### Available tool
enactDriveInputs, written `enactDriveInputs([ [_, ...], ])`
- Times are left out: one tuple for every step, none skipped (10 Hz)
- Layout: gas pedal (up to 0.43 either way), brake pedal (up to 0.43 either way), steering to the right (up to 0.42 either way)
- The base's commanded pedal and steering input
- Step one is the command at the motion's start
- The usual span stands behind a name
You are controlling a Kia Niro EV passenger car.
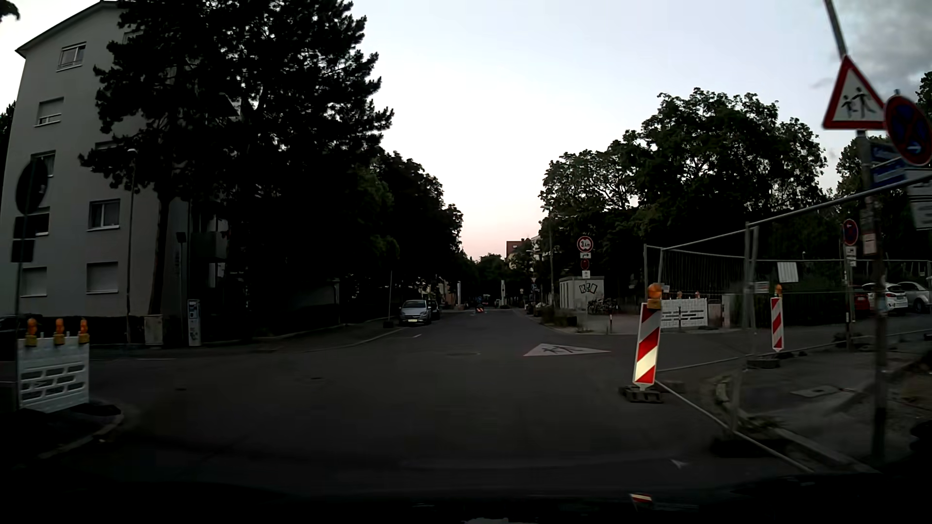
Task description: Follow the waypoints while adhering to traffic rules and regulations
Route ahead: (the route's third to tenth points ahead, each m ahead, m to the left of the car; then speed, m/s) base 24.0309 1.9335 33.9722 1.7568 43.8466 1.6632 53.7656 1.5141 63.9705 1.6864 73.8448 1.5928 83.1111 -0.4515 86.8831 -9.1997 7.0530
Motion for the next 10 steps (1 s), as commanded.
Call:
enactDriveInputs([
  [0.067,0.0,0.002],
  [0.067,0.0,0.003],
  [0.079,0.0,0.005],
  [0.079,0.0,0.007],
  [0.087,0.0,0.009],
  [0.098,0.0,0.01],
  [0.11,0.0,0.01],
  [0.11,0.0,0.011],
  [0.11,0.0,0.011],
  [0.118,0.0,0.011],
])
